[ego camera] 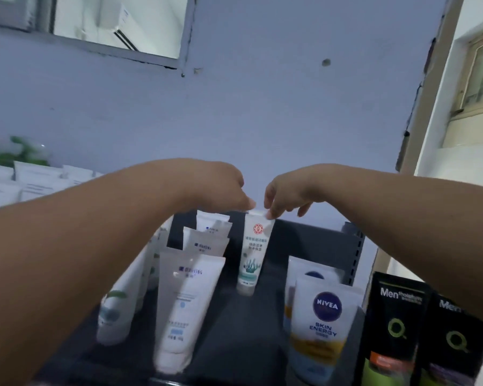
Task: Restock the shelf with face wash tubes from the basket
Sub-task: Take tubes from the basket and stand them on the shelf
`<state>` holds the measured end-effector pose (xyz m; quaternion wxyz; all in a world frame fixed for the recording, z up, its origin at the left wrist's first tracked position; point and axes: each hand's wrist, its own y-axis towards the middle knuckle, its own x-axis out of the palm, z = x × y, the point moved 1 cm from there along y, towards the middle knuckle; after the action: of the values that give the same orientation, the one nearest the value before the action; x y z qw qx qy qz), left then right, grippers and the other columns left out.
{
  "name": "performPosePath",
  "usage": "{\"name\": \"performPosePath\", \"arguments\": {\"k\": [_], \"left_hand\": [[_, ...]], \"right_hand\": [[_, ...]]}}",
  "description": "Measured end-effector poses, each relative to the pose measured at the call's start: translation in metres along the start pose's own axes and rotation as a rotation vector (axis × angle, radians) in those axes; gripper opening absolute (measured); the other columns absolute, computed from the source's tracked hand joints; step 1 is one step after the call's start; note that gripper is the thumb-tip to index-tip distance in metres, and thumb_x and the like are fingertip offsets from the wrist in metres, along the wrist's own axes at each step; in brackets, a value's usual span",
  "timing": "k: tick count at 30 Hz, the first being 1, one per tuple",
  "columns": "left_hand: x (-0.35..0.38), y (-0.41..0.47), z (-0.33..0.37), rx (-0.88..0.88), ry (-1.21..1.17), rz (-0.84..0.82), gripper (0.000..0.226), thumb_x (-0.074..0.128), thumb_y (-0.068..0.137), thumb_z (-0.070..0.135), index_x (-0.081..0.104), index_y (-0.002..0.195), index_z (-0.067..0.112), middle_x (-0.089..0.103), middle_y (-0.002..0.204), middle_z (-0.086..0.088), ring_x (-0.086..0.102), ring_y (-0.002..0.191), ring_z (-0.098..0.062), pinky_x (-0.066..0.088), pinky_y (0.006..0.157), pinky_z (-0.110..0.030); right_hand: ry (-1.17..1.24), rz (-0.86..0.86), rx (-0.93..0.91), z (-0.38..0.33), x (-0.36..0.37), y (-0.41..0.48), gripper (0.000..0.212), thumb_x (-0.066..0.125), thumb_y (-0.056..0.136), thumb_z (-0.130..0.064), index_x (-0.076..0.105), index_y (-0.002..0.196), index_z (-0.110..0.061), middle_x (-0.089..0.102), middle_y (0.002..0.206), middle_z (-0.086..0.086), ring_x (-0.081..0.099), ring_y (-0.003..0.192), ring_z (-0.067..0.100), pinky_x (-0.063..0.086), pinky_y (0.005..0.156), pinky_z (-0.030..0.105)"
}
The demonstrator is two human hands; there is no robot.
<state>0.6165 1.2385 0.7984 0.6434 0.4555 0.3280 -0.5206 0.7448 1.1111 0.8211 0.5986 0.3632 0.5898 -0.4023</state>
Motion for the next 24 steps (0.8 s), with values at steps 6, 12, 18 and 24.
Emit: {"name": "performPosePath", "arguments": {"k": [6, 12, 18, 24], "left_hand": [[0.003, 0.015, -0.022, -0.006, -0.033, -0.05, 0.073, 0.062, 0.085, 0.05, 0.03, 0.147, 0.03, 0.034, 0.151, 0.009, 0.037, 0.135, -0.017, 0.031, 0.105, -0.031], [0.004, 0.021, -0.03, 0.003, -0.036, -0.021, 0.075, 0.062, 0.084, 0.05, 0.027, 0.148, 0.032, 0.033, 0.151, 0.01, 0.038, 0.135, -0.015, 0.03, 0.098, -0.026], [0.003, 0.018, -0.036, 0.002, -0.07, 0.01, 0.074, 0.063, 0.083, 0.051, 0.03, 0.147, 0.032, 0.036, 0.149, 0.011, 0.041, 0.131, -0.015, 0.031, 0.096, -0.025], [-0.002, 0.007, -0.038, 0.012, -0.112, 0.048, 0.07, 0.063, 0.084, 0.049, 0.034, 0.145, 0.03, 0.037, 0.149, 0.009, 0.04, 0.133, -0.017, 0.037, 0.095, -0.029]], "right_hand": [[-0.117, -0.05, 0.005, 0.004, 0.011, 0.038, 0.054, 0.069, 0.088, -0.03, 0.05, 0.137, -0.02, 0.049, 0.132, 0.001, 0.049, 0.112, 0.021, 0.052, 0.097, 0.041], [-0.136, -0.082, -0.02, 0.008, 0.022, 0.059, 0.04, 0.07, 0.086, -0.036, 0.059, 0.121, -0.021, 0.057, 0.109, -0.002, 0.056, 0.103, 0.023, 0.052, 0.09, 0.036], [-0.137, 0.007, -0.125, 0.001, 0.026, 0.06, 0.022, 0.065, 0.091, -0.022, 0.067, 0.105, -0.006, 0.068, 0.097, 0.007, 0.061, 0.082, 0.02, 0.053, 0.075, 0.03], [-0.328, 0.121, -0.199, -0.007, 0.024, 0.037, 0.013, 0.066, 0.089, -0.028, 0.062, 0.085, -0.017, 0.055, 0.07, -0.007, 0.051, 0.072, 0.015, 0.035, 0.055, 0.021]]}}
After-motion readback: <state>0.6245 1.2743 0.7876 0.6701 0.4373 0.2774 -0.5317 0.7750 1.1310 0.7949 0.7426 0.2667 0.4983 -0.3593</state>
